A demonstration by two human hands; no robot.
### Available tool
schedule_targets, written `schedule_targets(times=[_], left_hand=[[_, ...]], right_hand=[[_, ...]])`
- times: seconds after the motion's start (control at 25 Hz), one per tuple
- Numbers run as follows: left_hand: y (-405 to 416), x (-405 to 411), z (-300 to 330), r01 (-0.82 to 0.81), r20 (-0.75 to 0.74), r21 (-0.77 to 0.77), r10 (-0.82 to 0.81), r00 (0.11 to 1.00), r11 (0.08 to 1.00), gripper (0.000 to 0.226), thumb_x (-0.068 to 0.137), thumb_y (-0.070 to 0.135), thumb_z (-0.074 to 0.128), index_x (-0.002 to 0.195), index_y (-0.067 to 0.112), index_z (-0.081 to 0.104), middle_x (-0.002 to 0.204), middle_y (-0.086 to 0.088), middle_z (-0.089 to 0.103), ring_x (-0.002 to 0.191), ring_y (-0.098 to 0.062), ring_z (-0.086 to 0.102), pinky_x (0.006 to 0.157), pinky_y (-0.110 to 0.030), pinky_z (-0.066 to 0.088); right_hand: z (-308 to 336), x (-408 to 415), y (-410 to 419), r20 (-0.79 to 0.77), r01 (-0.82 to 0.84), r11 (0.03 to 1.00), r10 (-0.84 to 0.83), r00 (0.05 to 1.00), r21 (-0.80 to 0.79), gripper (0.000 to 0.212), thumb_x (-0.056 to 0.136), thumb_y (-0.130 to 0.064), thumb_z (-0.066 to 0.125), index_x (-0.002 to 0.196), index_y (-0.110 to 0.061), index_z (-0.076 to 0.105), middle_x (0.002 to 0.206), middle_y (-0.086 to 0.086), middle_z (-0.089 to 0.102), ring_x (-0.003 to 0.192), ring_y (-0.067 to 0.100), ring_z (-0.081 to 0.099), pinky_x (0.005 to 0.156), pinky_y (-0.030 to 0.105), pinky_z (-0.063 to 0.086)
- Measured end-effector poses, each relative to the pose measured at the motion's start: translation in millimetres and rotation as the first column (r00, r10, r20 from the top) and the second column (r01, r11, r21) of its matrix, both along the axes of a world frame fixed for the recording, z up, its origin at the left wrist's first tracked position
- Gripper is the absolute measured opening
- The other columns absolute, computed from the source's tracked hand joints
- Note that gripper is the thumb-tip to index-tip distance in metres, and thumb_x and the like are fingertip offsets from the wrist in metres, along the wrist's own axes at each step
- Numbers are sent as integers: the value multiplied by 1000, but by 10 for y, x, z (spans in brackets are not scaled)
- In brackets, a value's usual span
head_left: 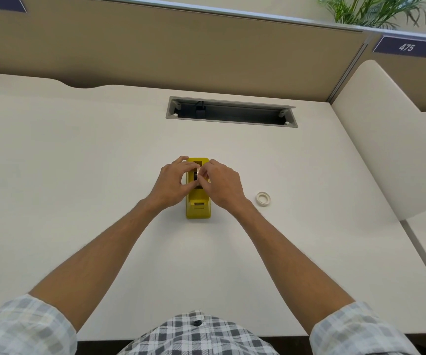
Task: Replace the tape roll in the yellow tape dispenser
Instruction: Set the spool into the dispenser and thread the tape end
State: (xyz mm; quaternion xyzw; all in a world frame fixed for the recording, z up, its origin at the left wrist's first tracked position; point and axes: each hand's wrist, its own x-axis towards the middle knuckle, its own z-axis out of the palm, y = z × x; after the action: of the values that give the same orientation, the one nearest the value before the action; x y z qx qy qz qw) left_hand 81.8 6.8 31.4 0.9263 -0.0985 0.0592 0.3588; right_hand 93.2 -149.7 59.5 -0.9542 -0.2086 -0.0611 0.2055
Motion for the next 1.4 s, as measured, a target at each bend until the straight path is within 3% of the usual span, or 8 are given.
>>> schedule_targets(times=[0.24, 0.44, 0.68, 0.8, 1.12, 1.4], left_hand=[[-14, -48, -51, 18, -12, -59, -18, 1000, 998, 54, 88, 23, 64, 139, 19, 47, 140, 0, 49, 127, -18, 47, 105, -40, 43], [-10, -34, -70, 13, -14, -45, -14, 1000, 999, 48, 87, 23, 65, 133, 15, 54, 141, 1, 49, 131, -16, 44, 106, -40, 42], [31, -39, -112, 12, -101, -69, -19, 995, 998, 57, 87, 12, 58, 142, 19, 44, 150, 2, 40, 144, -12, 26, 116, -36, 29], [37, -34, -123, 10, -109, -81, -19, 994, 997, 59, 86, 6, 58, 142, 19, 44, 151, 2, 39, 144, -13, 25, 114, -38, 31], [41, -32, -166, -8, -98, -80, 0, 995, 997, 59, 86, 7, 60, 142, 18, 43, 151, 4, 39, 145, -11, 23, 113, -25, 19], [49, -41, -171, -8, -100, -80, 0, 995, 997, 58, 89, 11, 61, 143, 19, 42, 152, 4, 38, 145, -10, 23, 115, -31, 22]], right_hand=[[-29, -45, -21, -81, -2, 999, 5, 997, 40, 15, 95, -25, 53, 97, -15, 64, 99, -1, 65, 86, 20, 62, 68, 34, 50], [-54, -90, -11, -59, 8, 999, -5, 998, 40, 15, 97, -25, 53, 98, -15, 64, 98, -1, 64, 87, 19, 61, 67, 35, 50], [-84, -138, -1, -53, -7, 1000, 7, 999, 9, 15, 98, -23, 53, 99, -15, 65, 100, 0, 64, 87, 20, 61, 66, 32, 47], [-103, -179, -12, -63, 1, 1000, -1, 998, -9, 16, 99, -24, 50, 101, -15, 64, 102, 1, 64, 89, 20, 60, 68, 34, 49], [-81, -331, -36, -59, 0, 1000, -1, 998, -19, 16, 99, -24, 50, 103, -14, 62, 101, 2, 62, 89, 20, 58, 63, 31, 43], [-76, -478, -48, -34, -13, 1000, 13, 999, -7, 18, 101, -25, 49, 104, -15, 63, 101, 1, 63, 88, 18, 59, 64, 33, 48]])
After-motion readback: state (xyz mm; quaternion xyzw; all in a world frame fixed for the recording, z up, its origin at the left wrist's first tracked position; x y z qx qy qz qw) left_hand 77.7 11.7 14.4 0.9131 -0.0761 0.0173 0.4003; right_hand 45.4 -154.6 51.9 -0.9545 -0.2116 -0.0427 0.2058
